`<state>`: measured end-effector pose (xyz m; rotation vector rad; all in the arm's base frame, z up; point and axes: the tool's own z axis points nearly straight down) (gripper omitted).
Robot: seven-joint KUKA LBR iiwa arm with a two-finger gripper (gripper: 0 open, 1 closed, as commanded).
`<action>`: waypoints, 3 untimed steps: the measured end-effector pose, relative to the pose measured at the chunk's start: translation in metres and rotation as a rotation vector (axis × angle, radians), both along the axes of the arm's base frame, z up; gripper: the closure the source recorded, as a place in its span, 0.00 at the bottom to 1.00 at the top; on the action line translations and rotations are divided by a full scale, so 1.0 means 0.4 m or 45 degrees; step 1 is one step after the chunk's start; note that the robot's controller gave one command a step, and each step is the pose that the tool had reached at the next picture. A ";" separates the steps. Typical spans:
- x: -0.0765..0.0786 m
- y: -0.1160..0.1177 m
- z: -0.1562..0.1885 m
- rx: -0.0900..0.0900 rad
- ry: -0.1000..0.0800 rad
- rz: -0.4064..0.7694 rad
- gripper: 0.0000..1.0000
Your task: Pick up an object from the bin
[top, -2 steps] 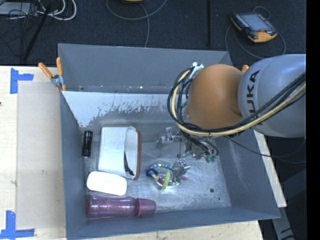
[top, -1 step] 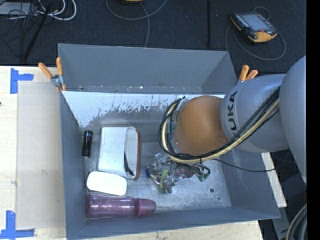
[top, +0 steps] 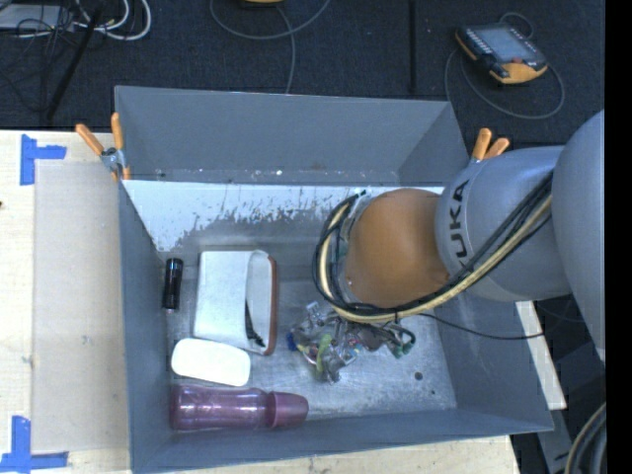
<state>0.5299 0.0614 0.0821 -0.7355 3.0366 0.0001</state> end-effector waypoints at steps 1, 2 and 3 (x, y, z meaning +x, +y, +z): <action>0.036 -0.044 0.255 -0.004 0.021 -0.003 1.00; 0.036 -0.045 0.255 -0.004 0.022 -0.004 1.00; 0.047 -0.064 0.354 -0.004 0.030 0.013 1.00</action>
Offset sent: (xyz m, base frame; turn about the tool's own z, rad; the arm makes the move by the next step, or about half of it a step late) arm 0.0000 0.0000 0.0000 0.0000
